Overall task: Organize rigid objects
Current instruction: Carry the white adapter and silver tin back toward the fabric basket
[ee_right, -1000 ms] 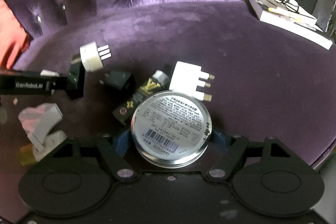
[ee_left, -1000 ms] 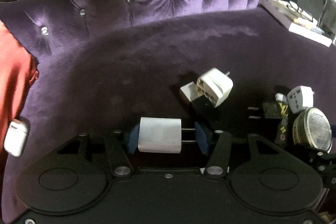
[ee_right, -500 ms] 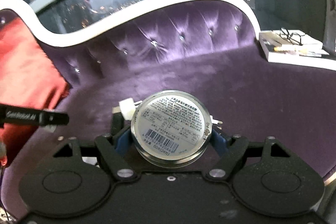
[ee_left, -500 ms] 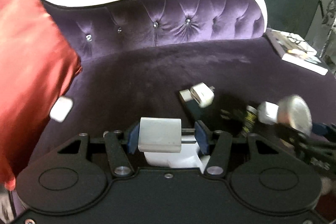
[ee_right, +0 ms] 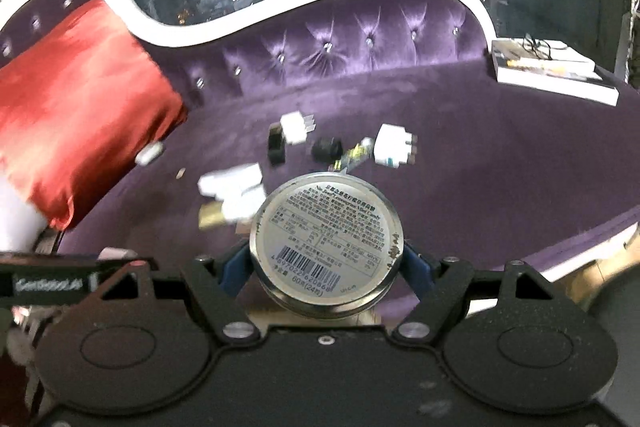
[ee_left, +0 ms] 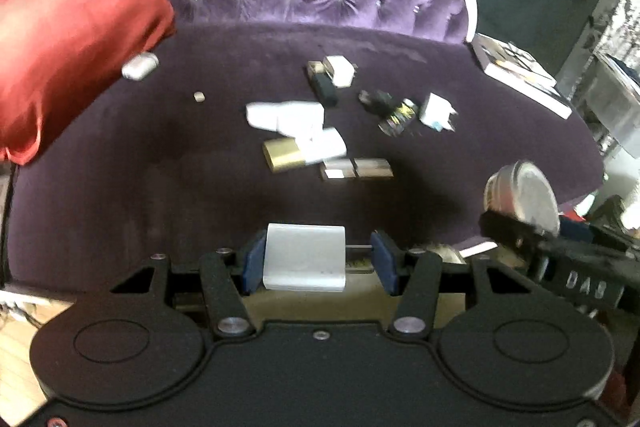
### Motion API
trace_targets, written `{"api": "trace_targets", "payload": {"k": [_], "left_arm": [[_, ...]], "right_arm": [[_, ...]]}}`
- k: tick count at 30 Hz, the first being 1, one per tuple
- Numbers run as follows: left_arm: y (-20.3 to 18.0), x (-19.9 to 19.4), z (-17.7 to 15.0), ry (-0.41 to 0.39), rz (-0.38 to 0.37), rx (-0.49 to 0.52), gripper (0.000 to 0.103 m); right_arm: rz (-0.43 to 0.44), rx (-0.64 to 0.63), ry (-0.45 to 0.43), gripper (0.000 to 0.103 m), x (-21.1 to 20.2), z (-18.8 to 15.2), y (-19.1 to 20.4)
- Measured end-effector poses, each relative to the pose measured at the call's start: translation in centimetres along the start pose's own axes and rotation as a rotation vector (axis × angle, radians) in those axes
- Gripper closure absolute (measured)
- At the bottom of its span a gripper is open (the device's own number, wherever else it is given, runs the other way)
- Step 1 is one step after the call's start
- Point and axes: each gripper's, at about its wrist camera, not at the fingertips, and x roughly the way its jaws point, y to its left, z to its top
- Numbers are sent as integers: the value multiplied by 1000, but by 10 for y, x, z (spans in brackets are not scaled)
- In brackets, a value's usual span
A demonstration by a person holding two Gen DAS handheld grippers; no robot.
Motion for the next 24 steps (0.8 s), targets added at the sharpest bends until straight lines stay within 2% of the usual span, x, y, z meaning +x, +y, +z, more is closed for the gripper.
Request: {"api": "trace_targets", "payload": {"k": [8, 13, 16, 20, 24], "left_arm": [[-15, -13, -47, 3, -23, 18, 50], [-15, -23, -65, -16, 5, 18, 50], [-12, -30, -72, -42, -13, 3, 50], [-12, -27, -75, -57, -2, -5, 50], [-8, -16, -75, -30, -2, -40, 50]], "right_arm": [[-38, -66, -14, 26, -54, -46, 18], [-41, -44, -2, 25, -72, -66, 21], [-27, -45, 0, 25, -80, -74, 23], [-35, -78, -8, 25, -80, -79, 30], [-47, -79, 25, 25, -70, -79, 33]]}}
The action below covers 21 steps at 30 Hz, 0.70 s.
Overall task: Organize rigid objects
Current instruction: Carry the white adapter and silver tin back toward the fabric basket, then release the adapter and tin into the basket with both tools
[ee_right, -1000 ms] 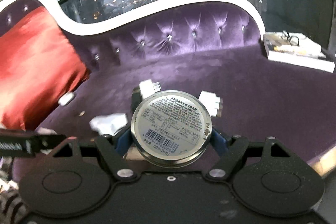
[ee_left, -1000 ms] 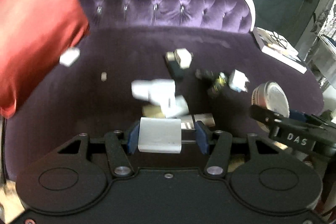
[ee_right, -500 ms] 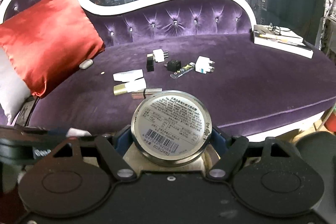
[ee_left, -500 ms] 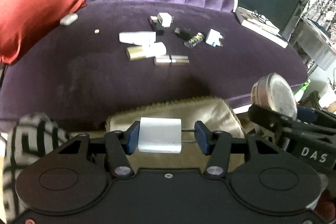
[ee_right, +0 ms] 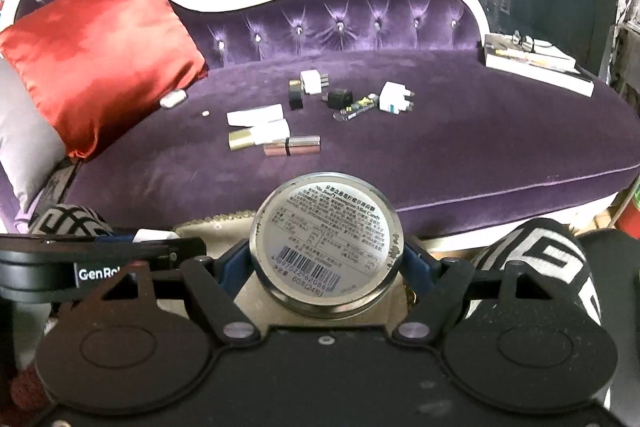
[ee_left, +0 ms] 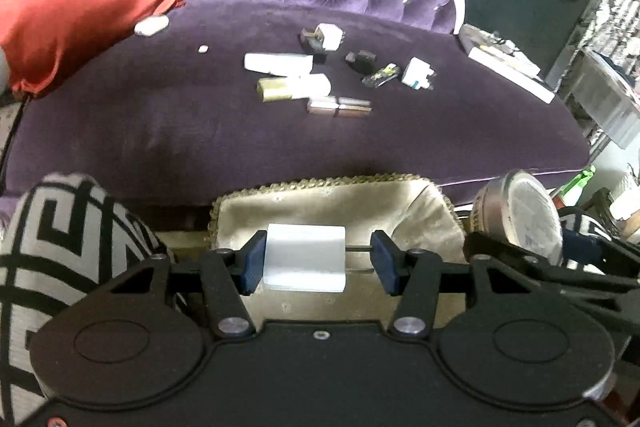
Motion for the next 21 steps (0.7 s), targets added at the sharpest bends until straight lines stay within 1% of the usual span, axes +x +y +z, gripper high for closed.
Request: {"api": "trace_targets", "payload": {"k": [3, 8, 14, 21], "left_arm": [[1, 6, -1, 31, -9, -10, 50], [-2, 13, -2, 65, -13, 11, 50], [-4, 14, -3, 87, -23, 21, 50], [-5, 14, -4, 94, -16, 27, 50]], "right_arm": [[-8, -8, 15, 25, 2, -1, 1], [-6, 12, 45, 25, 6, 0, -3], [1, 61, 85, 25, 14, 4, -11], [-7, 38, 95, 25, 15, 3, -7]]}}
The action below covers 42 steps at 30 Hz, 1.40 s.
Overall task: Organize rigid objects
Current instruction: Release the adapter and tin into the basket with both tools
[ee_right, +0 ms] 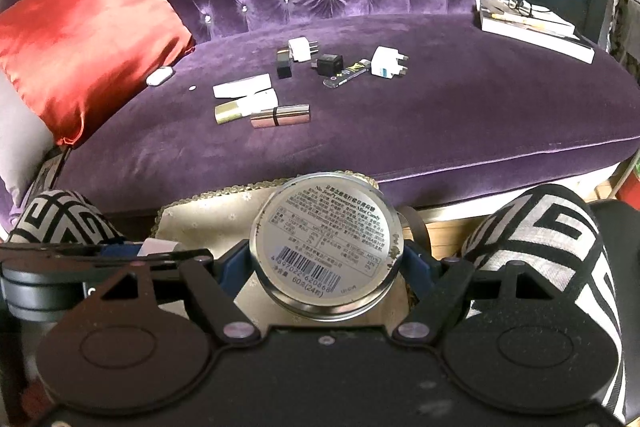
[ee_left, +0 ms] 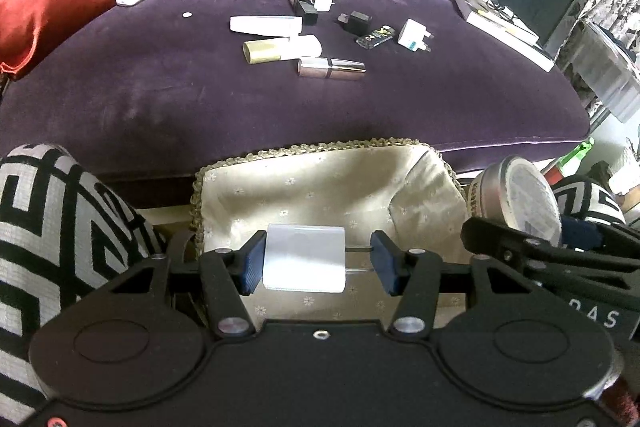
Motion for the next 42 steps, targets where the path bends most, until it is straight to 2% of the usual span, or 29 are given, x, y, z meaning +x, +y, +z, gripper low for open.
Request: {"api": "trace_targets", "payload": {"k": [11, 37, 42], "left_arm": [[4, -1, 2, 1, 6, -27, 41], [7, 2, 3, 12, 7, -39, 41], [12, -1, 5, -10, -3, -82, 36]], "right_arm": [[2, 30, 8, 21, 2, 2, -5], [-13, 32, 15, 17, 6, 3, -6], [4, 51, 8, 17, 4, 5, -7]]}}
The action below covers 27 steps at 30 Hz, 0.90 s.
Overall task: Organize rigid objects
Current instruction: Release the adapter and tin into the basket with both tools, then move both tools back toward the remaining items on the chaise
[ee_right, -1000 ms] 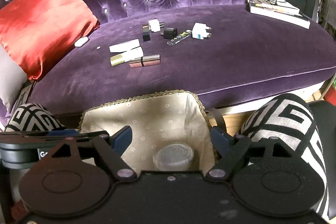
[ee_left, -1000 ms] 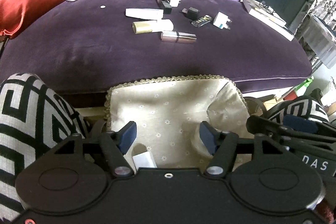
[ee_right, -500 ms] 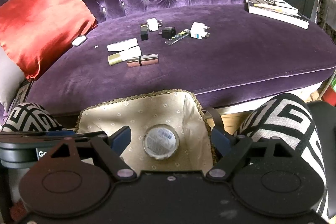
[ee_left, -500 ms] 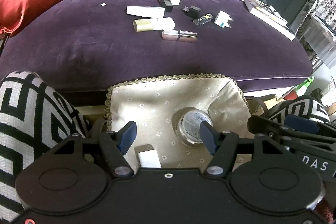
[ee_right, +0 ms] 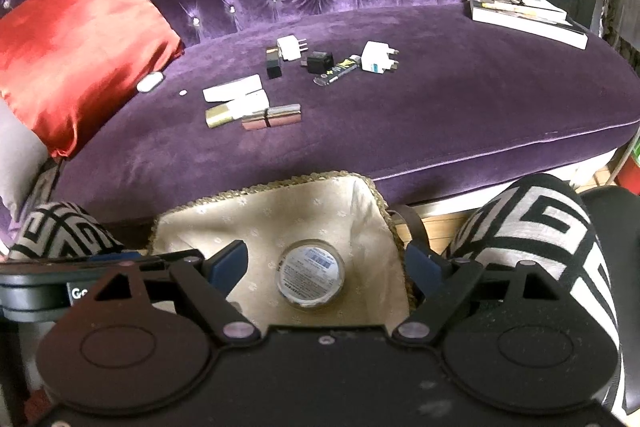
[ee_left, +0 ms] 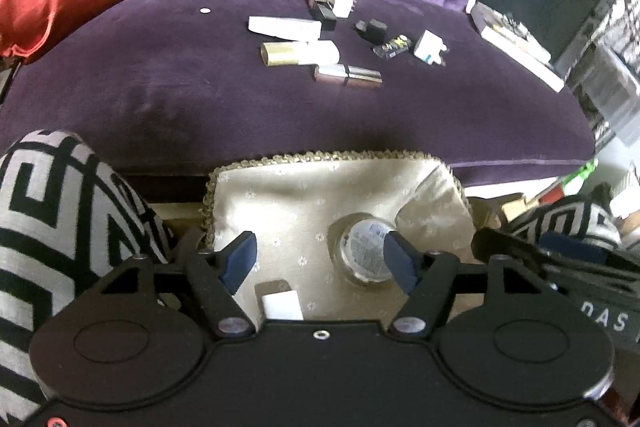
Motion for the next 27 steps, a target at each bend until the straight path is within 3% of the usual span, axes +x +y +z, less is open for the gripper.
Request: {"api": "trace_targets", "payload": {"k": [11, 15, 20, 22, 27], "left_arm": [[1, -8, 3, -54, 20, -38, 34], [0, -14, 4, -91, 40, -35, 24], [-9, -24, 4, -153, 100, 19, 21], [-12, -29, 4, -182, 133, 45, 16], [-14, -34, 7, -203, 168, 60, 11]], "right_arm": [[18, 0, -72, 15, -10, -1, 7], [-2, -15, -113, 13, -15, -1, 9], [-27, -3, -153, 11, -21, 0, 8], [-37, 9, -160, 10, -22, 2, 7], [-53, 42, -170, 6, -21, 6, 4]]}}
